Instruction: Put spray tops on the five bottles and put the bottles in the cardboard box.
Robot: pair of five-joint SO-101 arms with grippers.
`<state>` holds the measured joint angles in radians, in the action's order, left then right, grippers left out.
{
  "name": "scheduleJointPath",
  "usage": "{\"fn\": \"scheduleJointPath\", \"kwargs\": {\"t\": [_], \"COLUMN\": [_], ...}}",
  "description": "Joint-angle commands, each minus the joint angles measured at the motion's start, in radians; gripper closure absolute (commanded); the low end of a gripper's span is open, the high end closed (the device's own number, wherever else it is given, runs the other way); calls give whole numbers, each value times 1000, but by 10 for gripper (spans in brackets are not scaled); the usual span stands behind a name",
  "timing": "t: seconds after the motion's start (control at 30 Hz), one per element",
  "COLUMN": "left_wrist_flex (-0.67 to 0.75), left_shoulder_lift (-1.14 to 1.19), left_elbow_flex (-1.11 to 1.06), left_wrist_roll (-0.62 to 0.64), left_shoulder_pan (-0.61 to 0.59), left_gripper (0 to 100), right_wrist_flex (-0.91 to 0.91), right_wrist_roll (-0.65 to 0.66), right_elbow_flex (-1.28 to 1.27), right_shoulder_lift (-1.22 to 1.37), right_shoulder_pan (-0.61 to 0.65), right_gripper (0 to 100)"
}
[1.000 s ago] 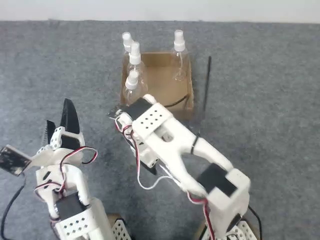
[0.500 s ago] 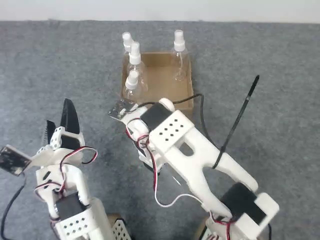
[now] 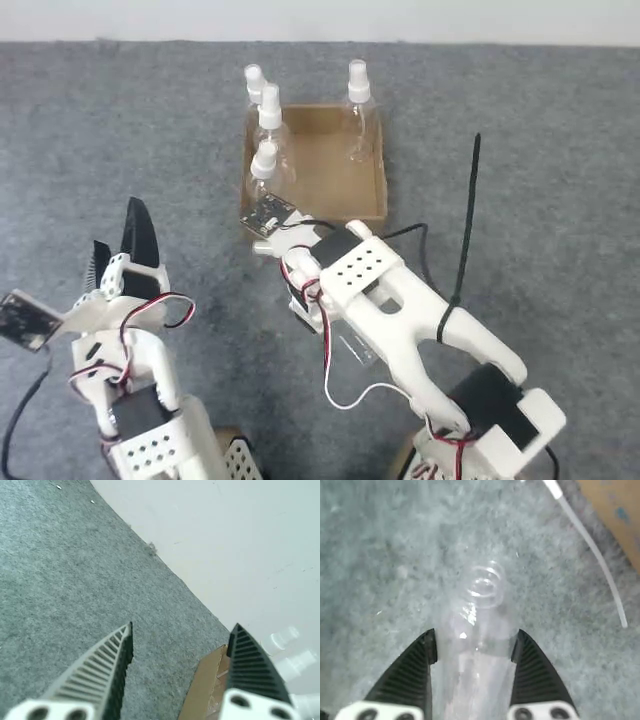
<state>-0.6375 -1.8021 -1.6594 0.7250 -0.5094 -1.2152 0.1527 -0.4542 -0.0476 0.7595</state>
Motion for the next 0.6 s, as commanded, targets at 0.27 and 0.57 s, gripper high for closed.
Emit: {"fn": "scheduleJointPath", "kwargs": {"t": [0.27, 0.57], "left_wrist_flex": [34, 34], "left_shoulder_lift": [-17, -17], "left_elbow_flex": [35, 35], "left_wrist_roll": [2, 2], "left_shoulder_pan": [0, 0], "left_gripper": [710, 710], "right_wrist_flex": [127, 170], "right_wrist_roll": [12, 12], "right_elbow_flex": [-35, -60], "right_shoulder_lift": [-53, -53], "right_shoulder_pan": [-18, -15], "right_gripper": [887, 772]}}
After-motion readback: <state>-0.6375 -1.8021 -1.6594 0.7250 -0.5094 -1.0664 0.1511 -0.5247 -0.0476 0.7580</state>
